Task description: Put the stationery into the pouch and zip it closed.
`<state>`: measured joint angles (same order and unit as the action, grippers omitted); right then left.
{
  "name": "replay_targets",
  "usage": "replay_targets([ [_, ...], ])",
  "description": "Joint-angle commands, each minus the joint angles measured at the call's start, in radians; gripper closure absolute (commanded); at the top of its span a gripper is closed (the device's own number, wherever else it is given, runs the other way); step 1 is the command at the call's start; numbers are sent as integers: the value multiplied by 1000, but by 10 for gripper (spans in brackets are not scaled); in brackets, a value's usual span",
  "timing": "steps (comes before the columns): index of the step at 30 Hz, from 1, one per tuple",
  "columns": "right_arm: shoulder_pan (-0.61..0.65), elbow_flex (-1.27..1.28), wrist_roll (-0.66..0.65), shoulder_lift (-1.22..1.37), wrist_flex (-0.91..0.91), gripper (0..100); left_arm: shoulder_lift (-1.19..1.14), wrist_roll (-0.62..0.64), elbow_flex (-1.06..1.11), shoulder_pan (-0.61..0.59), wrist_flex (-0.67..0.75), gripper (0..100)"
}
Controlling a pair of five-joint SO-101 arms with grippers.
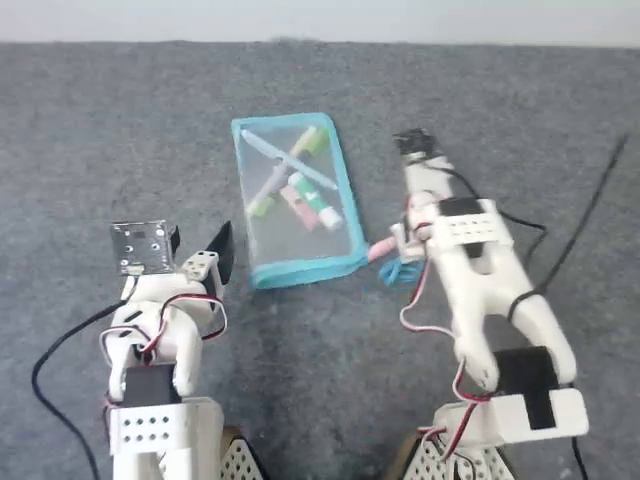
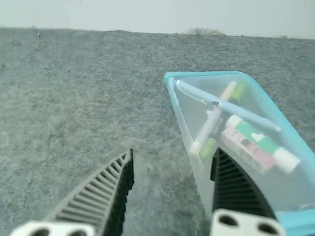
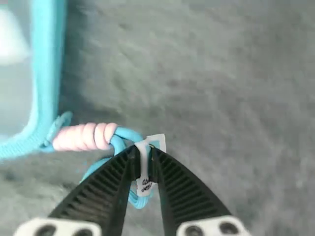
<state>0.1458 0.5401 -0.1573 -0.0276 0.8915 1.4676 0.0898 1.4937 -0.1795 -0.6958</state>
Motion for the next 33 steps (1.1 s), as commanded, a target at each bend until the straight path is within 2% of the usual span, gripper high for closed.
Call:
replay_targets([
  [1,-19,-64,21,-28,88,993,2,-55,8,26,80,764],
  [8,51,-63,-8,-314,243,993,0,-222,58,190,78,761],
  [11,56,-63,-26,-487,317,993,0,-245,58,204,57,759],
  [15,61,-61,-64,-651,395,993,0,-250,56,239,31,697],
  [18,61,-66,-71,-722,429,993,0,-292,68,298,9,710],
  [25,140,-247,-77,-740,521,993,0,-301,93,339,12,731],
  [28,208,-318,-180,-702,605,993,0,-299,93,336,12,731],
  [31,232,-308,-209,-636,650,992,0,-296,90,331,12,731],
  [33,229,-258,-209,-576,605,992,2,-290,90,330,12,731],
])
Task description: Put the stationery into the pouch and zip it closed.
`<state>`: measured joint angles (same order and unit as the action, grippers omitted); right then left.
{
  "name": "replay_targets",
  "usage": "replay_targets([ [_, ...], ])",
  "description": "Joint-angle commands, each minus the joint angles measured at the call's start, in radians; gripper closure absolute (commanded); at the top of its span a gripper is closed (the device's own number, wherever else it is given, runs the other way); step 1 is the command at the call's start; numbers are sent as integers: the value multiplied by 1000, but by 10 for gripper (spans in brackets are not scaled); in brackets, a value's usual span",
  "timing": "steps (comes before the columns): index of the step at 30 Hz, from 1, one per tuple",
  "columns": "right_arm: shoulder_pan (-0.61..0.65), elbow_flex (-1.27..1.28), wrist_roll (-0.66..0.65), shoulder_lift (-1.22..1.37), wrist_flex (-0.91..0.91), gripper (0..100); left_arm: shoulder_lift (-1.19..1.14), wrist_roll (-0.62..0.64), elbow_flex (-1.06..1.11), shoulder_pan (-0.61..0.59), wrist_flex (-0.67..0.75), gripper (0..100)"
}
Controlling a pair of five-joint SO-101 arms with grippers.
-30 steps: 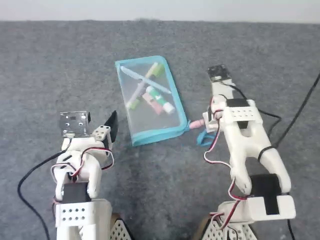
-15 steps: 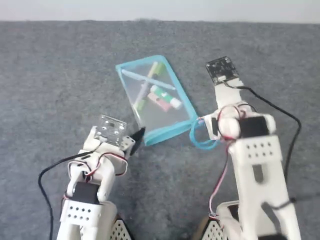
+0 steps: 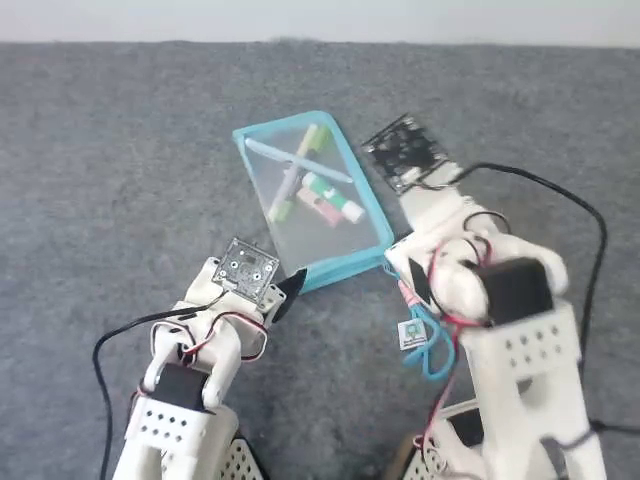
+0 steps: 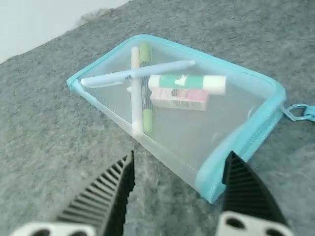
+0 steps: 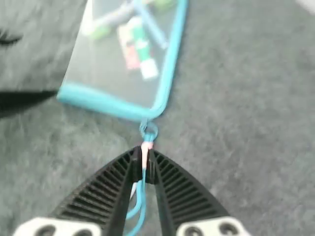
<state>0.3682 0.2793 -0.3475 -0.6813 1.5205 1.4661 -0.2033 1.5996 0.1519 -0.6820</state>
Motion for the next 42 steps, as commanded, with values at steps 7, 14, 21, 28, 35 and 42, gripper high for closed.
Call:
replay_targets([
  [7,5,143,-21,358,-216,991,3,25,-24,-49,12,731],
  [14,-124,109,-20,610,-363,819,3,23,-25,-48,12,731],
  [21,-108,87,-55,774,-398,808,3,20,-25,-48,14,731],
  [28,-111,86,-60,878,-489,808,3,21,-25,-46,11,731],
  [35,-107,89,-60,854,-407,808,3,20,-25,-43,11,731],
  [42,-102,218,-57,616,-389,808,3,18,-25,-41,11,731],
])
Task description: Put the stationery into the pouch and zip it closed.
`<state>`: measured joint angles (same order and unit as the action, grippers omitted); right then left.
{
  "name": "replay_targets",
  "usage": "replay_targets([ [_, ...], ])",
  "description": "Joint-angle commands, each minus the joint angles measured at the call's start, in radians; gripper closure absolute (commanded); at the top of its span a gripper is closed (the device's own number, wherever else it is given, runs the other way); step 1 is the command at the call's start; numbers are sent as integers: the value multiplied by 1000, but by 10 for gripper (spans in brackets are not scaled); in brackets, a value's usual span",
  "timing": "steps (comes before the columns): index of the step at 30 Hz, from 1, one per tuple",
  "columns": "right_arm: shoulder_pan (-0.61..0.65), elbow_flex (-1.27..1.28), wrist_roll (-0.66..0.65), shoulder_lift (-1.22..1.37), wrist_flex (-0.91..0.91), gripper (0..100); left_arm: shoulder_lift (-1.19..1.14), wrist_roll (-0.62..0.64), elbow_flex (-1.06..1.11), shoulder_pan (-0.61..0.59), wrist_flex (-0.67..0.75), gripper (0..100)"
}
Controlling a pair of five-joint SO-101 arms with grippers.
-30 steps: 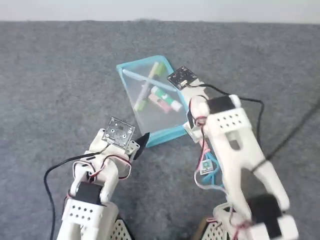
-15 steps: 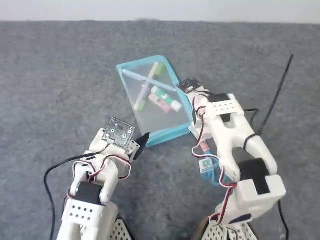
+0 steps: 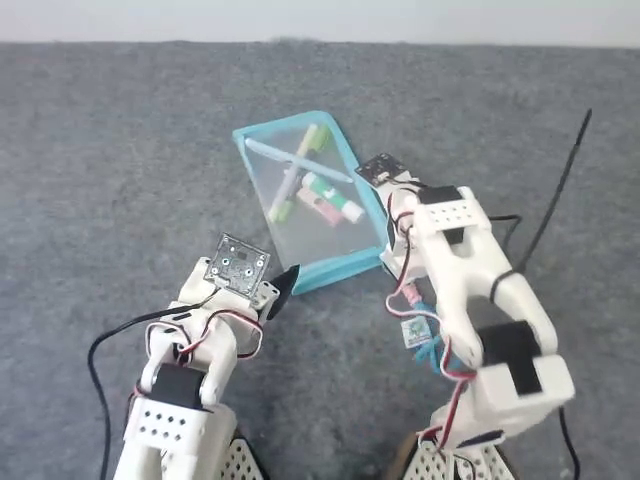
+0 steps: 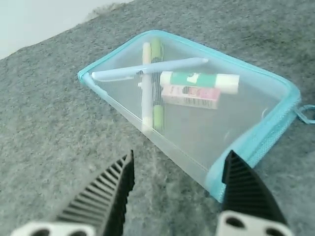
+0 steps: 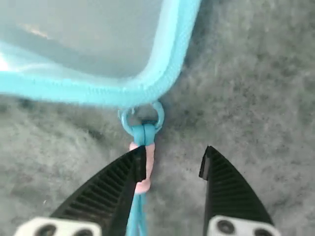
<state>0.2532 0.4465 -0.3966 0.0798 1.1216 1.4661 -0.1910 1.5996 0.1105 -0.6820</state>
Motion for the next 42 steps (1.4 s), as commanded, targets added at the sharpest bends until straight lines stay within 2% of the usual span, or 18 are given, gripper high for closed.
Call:
replay_targets([
  [1,21,83,-11,-183,8,807,3,6,-25,0,11,731],
  [7,99,229,-6,-295,-41,805,3,6,-25,0,11,731],
  [17,101,239,-8,-90,-232,808,3,8,-24,0,9,731],
  [24,87,192,-8,-36,-189,812,3,8,-24,0,9,731],
  [29,56,186,-6,-19,-188,998,3,8,-24,0,9,731],
  [34,56,181,-6,-35,-170,991,3,8,-24,0,9,731],
  [37,54,143,35,-120,-87,993,3,6,-24,0,9,732],
  [42,62,130,121,-409,35,993,3,6,-24,0,9,732],
])
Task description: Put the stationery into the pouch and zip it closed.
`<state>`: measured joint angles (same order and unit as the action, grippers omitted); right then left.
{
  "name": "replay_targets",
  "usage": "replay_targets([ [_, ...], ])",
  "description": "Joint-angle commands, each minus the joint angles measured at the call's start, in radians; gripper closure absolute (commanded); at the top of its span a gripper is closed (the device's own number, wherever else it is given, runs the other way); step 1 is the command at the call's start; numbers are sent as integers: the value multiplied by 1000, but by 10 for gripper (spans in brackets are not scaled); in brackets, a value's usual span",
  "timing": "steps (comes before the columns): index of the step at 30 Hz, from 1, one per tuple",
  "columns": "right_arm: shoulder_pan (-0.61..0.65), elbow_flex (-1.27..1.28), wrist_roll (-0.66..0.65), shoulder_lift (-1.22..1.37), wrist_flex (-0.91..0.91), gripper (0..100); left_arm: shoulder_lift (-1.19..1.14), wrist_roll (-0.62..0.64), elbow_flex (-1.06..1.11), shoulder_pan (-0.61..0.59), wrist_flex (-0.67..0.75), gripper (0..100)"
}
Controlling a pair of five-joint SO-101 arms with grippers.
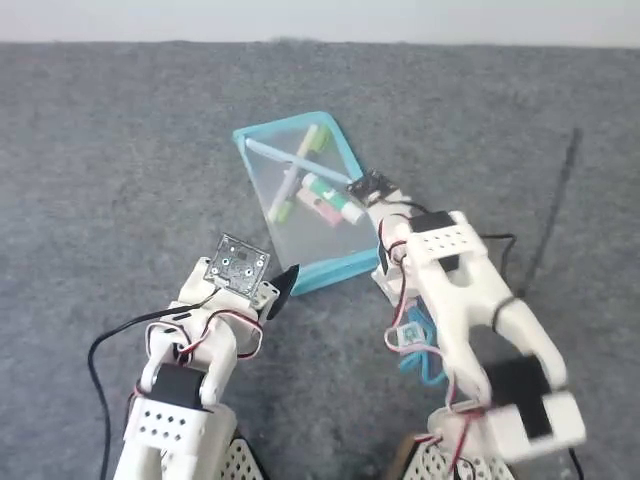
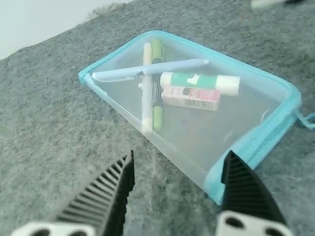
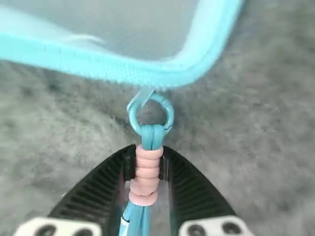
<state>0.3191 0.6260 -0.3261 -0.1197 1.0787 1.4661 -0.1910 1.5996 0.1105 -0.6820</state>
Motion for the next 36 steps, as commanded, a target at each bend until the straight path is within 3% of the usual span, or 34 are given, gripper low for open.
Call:
replay_targets([
  [1,-4,-58,64,-272,104,993,3,6,-25,0,9,732],
  [5,10,-140,83,-460,222,993,8,8,-25,0,9,732],
  [10,104,-272,86,-490,369,993,9,12,-28,-8,9,732],
  [15,137,-313,86,-490,374,993,9,12,-28,-8,9,732],
  [22,79,-358,86,-484,384,993,11,14,-56,-43,5,731],
  [28,53,-374,118,-392,374,993,11,52,-154,-69,-144,702],
  [36,50,-473,124,-354,429,993,11,52,-150,-69,-141,701],
])
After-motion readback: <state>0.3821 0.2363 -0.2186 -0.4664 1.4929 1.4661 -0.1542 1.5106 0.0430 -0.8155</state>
